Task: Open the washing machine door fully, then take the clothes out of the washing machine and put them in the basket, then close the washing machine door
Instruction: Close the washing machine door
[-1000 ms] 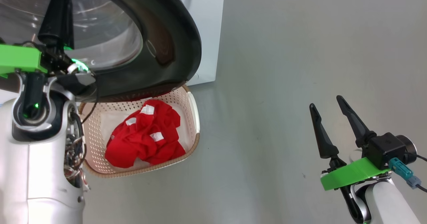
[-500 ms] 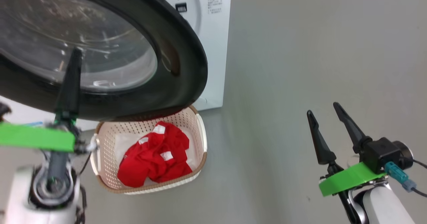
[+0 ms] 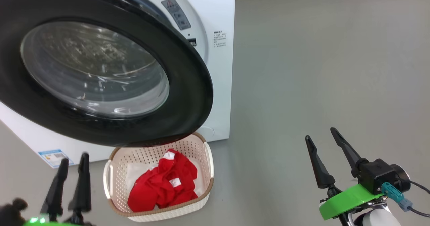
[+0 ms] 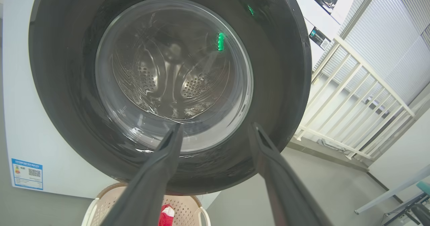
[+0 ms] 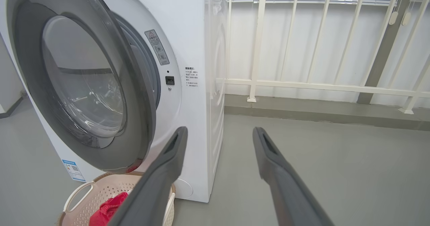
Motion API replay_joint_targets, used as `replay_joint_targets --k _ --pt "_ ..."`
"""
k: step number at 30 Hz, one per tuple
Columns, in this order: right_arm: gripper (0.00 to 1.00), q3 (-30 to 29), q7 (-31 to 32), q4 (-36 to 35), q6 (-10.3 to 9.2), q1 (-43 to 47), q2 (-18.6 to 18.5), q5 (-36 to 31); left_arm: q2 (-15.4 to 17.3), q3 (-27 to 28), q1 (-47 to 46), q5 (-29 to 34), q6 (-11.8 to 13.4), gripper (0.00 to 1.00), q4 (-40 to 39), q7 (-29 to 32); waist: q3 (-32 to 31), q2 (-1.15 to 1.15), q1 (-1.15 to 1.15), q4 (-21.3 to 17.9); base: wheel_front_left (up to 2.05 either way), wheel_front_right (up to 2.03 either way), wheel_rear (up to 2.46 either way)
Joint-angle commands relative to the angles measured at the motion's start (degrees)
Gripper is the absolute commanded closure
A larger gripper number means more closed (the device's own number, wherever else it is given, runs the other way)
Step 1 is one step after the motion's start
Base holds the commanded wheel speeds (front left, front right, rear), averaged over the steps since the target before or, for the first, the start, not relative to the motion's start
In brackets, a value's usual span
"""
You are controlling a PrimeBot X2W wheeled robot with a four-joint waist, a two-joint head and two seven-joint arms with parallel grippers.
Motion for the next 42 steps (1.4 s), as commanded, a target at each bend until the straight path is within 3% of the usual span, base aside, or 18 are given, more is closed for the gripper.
replay_joint_targets --k 1,9,16,22,38,39,40,42 --pt "0.00 1.3 -0.4 -1.4 0.36 -0.6 -0.2 0.9 1.7 2.5 -0.5 2.3 -0.1 0.00 -1.5 -0.7 -1.3 0.00 0.00 -0.2 0.00 0.00 0.00" --pt "0.00 0.6 -0.4 -3.1 0.36 0.7 -0.3 0.6 -1.4 6.0 5.7 20.6 -0.3 0.00 -5.2 -1.0 -3.0 0.00 0.00 0.1 0.00 0.00 0.00" --pt "0.00 0.1 -0.4 -4.7 0.36 2.5 -0.1 0.3 -4.3 8.7 8.3 29.7 -0.7 0.00 -6.0 -1.0 -3.7 0.00 0.00 0.6 0.00 0.00 0.00" --pt "0.00 0.4 -0.4 -4.6 0.36 3.3 0.3 0.4 -5.6 9.7 9.8 31.8 -0.9 0.00 -4.5 -1.0 -4.5 0.00 0.00 0.3 0.00 0.00 0.00" --pt "0.00 0.7 -0.4 -3.6 0.36 2.9 -0.1 0.6 -5.4 8.3 9.7 31.7 -0.9 0.00 -2.7 -1.0 -4.2 0.00 0.00 0.8 0.00 0.00 0.00" --pt "0.42 0.9 -0.4 -3.5 0.36 2.9 -0.1 0.8 -5.3 8.2 9.8 31.8 -0.9 0.00 -2.7 -1.0 -4.1 0.00 0.00 1.1 0.00 0.00 0.00" --pt "0.42 0.9 -0.4 -3.5 0.36 2.9 -0.1 0.8 -5.3 8.2 9.8 31.8 -0.9 0.00 -2.7 -1.0 -4.1 0.00 0.00 1.1 0.00 0.00 0.00" --pt "0.81 1.4 -0.4 -2.9 0.36 2.7 -0.1 1.4 -5.3 7.9 9.9 32.0 -0.9 0.00 -2.7 -1.0 -4.0 0.00 0.00 1.5 0.00 0.00 0.00"
